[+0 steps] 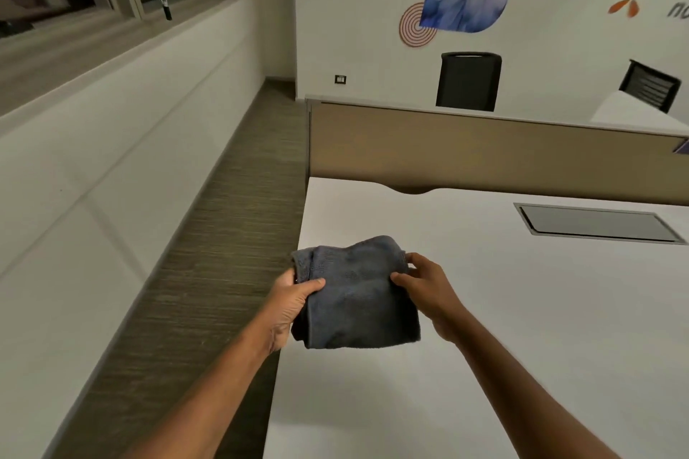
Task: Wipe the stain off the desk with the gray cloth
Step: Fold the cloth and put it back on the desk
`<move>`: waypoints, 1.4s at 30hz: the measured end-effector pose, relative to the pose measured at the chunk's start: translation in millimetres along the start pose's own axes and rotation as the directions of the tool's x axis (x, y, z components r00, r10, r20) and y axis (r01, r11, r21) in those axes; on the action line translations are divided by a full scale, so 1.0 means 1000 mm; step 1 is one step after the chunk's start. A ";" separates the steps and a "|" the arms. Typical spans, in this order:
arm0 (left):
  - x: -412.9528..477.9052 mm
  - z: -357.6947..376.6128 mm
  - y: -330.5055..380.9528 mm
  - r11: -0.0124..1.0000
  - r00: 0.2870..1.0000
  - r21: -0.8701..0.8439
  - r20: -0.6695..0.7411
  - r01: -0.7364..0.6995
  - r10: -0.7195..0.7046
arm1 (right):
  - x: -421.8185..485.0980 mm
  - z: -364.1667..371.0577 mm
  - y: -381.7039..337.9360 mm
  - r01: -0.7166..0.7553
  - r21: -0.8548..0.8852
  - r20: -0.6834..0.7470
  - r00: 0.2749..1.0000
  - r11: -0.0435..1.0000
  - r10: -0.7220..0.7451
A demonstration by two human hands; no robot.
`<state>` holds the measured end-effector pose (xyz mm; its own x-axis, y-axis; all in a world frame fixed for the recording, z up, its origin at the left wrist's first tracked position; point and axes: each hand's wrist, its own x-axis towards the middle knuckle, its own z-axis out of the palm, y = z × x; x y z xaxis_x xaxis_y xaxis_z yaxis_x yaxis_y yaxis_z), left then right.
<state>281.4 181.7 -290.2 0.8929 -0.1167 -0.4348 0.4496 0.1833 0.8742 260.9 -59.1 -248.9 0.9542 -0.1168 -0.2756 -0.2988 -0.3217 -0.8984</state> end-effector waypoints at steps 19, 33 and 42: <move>0.134 0.073 0.001 0.987 0.990 0.161 -0.136 -0.018 0.040 | 0.137 -0.029 0.042 0.022 0.070 -0.067 0.998 0.997 -0.018; 0.235 0.071 0.015 0.966 0.983 0.252 -0.150 -0.061 0.102 | 0.240 -0.021 0.049 0.017 0.121 -0.059 0.998 0.993 -0.010; 0.291 0.063 0.024 0.961 0.977 0.262 -0.165 -0.090 0.137 | 0.289 -0.010 0.046 0.031 0.163 -0.092 0.996 0.986 -0.017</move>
<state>550.2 90.6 -382.3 0.9374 0.0725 -0.3407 0.3455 -0.0691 0.9359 523.2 -117.3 -366.3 0.9535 -0.1970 -0.2281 -0.2620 -0.1678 -0.9504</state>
